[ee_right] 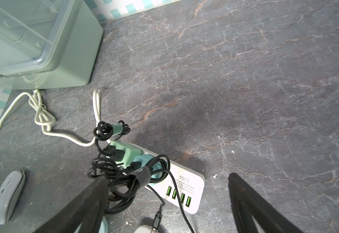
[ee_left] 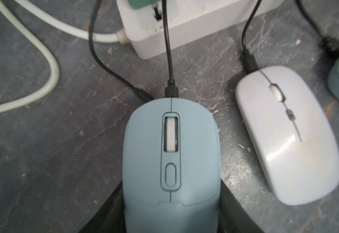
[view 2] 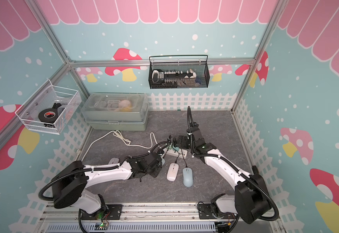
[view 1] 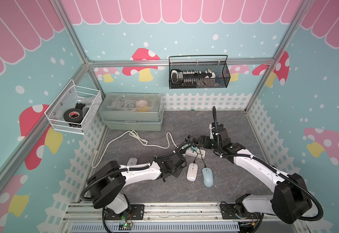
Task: Unplug the wireless mouse
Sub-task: Pick up the mouse from the center of the board.
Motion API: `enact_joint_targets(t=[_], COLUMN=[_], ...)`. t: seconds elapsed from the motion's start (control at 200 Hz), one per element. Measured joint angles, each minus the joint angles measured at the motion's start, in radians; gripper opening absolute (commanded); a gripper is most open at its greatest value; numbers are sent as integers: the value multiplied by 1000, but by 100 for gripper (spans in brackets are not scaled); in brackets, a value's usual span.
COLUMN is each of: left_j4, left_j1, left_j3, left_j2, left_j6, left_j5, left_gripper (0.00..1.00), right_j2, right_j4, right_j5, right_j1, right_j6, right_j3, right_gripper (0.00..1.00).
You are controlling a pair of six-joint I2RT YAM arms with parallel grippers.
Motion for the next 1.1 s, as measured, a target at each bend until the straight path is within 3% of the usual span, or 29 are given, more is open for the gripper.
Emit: enact_joint_targets(t=[0.365, 0.761, 1.101], left_j4=[39, 69, 120], left_j1=[14, 43, 82], left_j3=[-83, -137, -149], left_j2=[-187, -305, -322], left_j6=[-2, -2, -2], left_j5=[-34, -34, -14], left_gripper=[50, 50, 50], right_j2=[-20, 23, 110], right_j4=[37, 180, 324], right_j5=[-179, -333, -420], right_j1=[10, 112, 172], right_j6=[36, 165, 289], right_j3=[33, 33, 0], right_gripper=[73, 46, 38])
